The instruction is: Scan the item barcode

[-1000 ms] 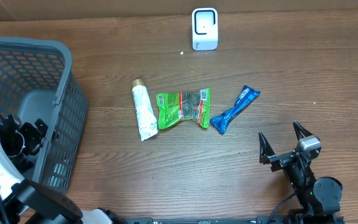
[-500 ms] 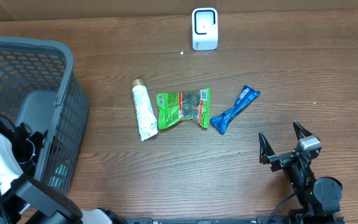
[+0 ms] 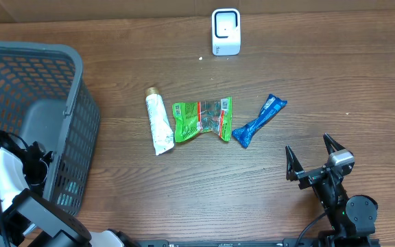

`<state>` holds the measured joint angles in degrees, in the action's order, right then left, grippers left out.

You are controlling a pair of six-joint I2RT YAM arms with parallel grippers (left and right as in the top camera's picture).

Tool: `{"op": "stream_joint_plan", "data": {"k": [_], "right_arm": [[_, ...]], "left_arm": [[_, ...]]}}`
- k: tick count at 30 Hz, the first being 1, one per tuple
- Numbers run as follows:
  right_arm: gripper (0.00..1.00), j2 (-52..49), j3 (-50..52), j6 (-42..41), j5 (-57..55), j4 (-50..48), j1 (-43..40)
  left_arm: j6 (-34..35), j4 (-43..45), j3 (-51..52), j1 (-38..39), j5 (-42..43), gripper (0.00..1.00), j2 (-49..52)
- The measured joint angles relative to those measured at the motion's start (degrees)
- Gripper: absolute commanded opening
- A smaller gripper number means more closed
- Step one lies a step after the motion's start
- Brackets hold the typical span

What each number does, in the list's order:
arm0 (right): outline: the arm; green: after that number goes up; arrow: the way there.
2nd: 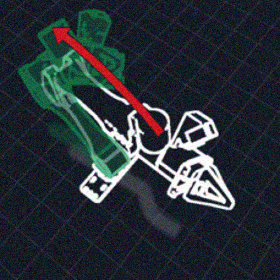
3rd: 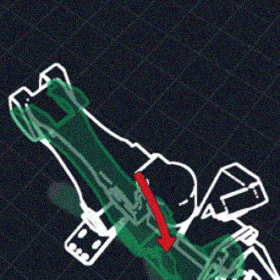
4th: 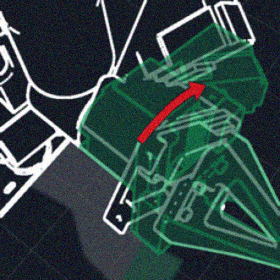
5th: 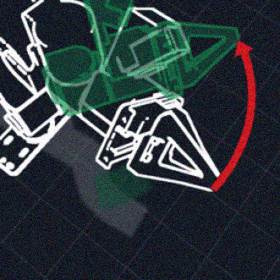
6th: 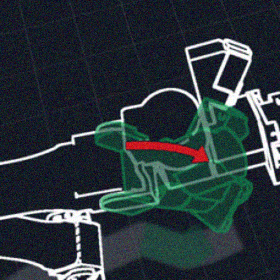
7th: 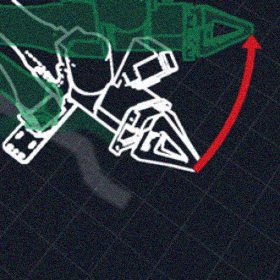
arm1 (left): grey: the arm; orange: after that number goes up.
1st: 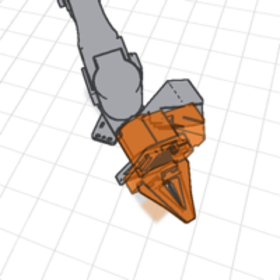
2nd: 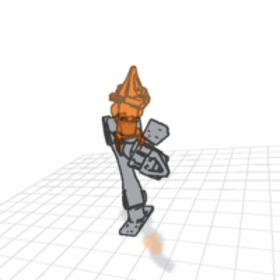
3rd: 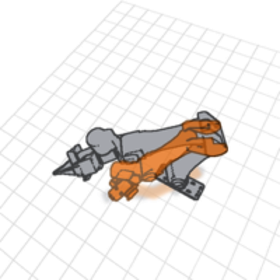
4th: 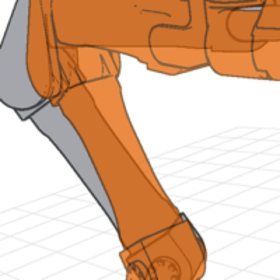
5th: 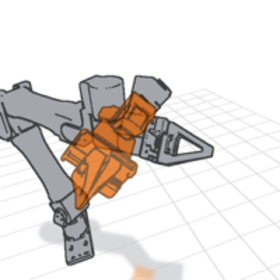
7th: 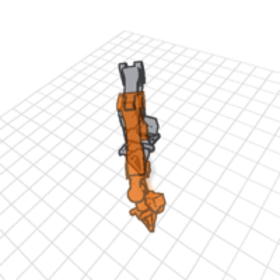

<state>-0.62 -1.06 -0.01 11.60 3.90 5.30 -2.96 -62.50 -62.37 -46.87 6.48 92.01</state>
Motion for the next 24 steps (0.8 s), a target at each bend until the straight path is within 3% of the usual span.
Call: {"op": "stream_joint_plan", "data": {"k": [11,24], "right_arm": [[1.00,0.00,0.00,0.00,0.00,0.04,0.00],[1.00,0.00,0.00,0.00,-0.02,0.00,0.00]], "left_arm": [[0.44,0.00,-4.96,0.31,1.05,0.04,-1.09],[0.42,0.04,-5.27,4.09,1.86,0.04,-13.99]]}}
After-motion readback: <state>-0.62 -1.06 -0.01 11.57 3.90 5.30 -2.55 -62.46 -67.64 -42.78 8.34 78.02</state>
